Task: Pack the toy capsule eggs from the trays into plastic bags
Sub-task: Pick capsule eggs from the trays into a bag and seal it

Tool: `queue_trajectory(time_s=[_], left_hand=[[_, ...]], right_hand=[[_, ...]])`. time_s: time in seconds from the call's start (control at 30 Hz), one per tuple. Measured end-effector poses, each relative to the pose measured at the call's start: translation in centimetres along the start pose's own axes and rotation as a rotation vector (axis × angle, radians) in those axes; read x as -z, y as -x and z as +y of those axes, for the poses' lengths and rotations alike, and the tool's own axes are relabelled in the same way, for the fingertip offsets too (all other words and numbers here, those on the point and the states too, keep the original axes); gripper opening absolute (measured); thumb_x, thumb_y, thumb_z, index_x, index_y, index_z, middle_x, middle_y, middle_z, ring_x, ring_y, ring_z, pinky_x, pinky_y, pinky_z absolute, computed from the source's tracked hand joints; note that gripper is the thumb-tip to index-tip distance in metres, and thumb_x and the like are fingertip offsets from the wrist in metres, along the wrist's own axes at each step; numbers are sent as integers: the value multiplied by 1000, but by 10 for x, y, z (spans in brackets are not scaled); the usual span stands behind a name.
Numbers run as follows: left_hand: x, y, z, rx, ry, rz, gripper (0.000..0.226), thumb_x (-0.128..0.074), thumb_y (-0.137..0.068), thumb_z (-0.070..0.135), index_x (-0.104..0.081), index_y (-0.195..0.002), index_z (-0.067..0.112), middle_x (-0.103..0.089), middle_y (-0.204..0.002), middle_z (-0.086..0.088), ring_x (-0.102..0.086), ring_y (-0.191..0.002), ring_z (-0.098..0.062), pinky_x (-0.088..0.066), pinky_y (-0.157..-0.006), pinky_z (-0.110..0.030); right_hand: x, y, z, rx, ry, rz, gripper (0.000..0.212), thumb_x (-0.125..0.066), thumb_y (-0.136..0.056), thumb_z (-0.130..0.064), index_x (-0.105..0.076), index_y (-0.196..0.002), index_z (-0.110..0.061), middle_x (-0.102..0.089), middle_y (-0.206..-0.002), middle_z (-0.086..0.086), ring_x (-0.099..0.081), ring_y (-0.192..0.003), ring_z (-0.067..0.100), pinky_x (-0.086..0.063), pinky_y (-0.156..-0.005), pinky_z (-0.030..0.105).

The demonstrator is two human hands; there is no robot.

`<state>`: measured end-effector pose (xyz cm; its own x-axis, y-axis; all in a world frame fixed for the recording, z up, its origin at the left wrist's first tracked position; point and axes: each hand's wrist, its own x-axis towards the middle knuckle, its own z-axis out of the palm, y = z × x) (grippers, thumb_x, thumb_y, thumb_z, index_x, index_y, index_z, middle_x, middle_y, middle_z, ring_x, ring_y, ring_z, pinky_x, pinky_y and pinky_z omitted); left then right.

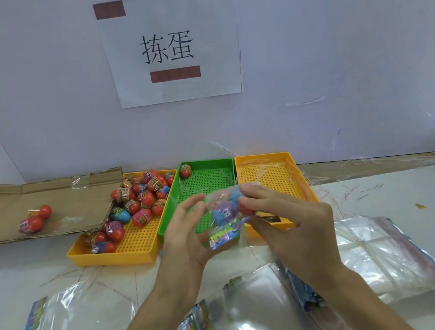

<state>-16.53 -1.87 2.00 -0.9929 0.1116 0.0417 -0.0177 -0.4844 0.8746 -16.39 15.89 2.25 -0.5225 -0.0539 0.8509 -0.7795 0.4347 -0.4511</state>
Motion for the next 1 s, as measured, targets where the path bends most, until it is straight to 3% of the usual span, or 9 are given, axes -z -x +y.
queue_trajectory(time_s=[0.13, 0.23, 0.33, 0.47, 0.53, 0.63, 0.77, 0.9, 1.0], left_hand=[[-3, 2, 5, 131, -27, -46, 32, -61, -86, 41, -83, -101, 24, -79, -100, -7, -76, -83, -15, -60, -64, -28], [1, -2, 6, 68, 43, -17, 34, -61, -89, 29, -78, -114, 14, -74, -120, -13, -75, -101, -19, -61, -75, -28], [5, -4, 6, 3, 35, -4, 44, -70, -82, 29, -74, -122, 11, -72, -123, -15, -74, -103, -22, -62, -79, -31], [4, -2, 6, -81, -66, -34, 45, -85, -74, 29, -76, -116, 19, -74, -117, -12, -73, -100, -23, -62, -80, -34], [3, -1, 7, -109, -90, -64, 61, -93, -67, 39, -74, -121, 18, -74, -119, -12, -72, -105, -25, -62, -84, -35], [3, -3, 8, -160, -111, -89, 80, -97, -59, 42, -68, -127, 13, -72, -122, -16, -71, -111, -30, -60, -89, -34], [4, -4, 10, -221, -144, -78, 67, -99, -54, 44, -77, -109, 14, -75, -113, -19, -74, -102, -30, -59, -82, -30], [3, -3, 7, -164, -88, -58, 62, -102, -41, 46, -83, -91, 17, -79, -93, -10, -77, -81, -17, -60, -63, -22], [0, -3, 1, -84, -10, -33, 64, -104, -35, 42, -84, -88, 14, -79, -89, -11, -77, -75, -17, -60, -59, -23]], right_hand=[[-2, 1, -4, 71, 28, -51, 27, -81, -76, -5, -79, -103, -10, -72, -118, -1, -67, -118, 10, -57, -96, 34], [1, -4, -5, 24, 58, -139, 28, -81, -76, -7, -80, -102, -16, -71, -122, -7, -61, -126, 8, -48, -105, 36], [6, -6, -7, -226, -270, -237, 30, -71, -82, -5, -78, -109, -17, -69, -130, -8, -53, -135, 11, -46, -108, 33], [0, -8, -9, -436, -460, -39, 36, -73, -87, -24, -68, -122, -24, -63, -134, -9, -58, -129, 15, -57, -94, 35], [-4, -9, -7, -559, -486, -8, 43, -78, -86, -29, -63, -127, -29, -65, -130, -11, -64, -120, 13, -60, -90, 39], [-4, -11, -4, -593, -518, -73, 24, -75, -88, -26, -73, -112, -27, -75, -112, -1, -71, -104, 21, -60, -87, 42], [2, -15, -4, -583, -585, -80, 20, -73, -82, -19, -75, -101, -22, -77, -101, 4, -74, -92, 22, -58, -78, 29], [7, -17, -3, -750, -806, -111, 21, -79, -75, -26, -74, -93, -14, -73, -97, 13, -70, -88, 26, -61, -72, 40], [9, -18, -1, -868, -896, -117, 21, -81, -76, -22, -72, -86, -7, -67, -88, 15, -68, -79, 26, -61, -63, 36]])
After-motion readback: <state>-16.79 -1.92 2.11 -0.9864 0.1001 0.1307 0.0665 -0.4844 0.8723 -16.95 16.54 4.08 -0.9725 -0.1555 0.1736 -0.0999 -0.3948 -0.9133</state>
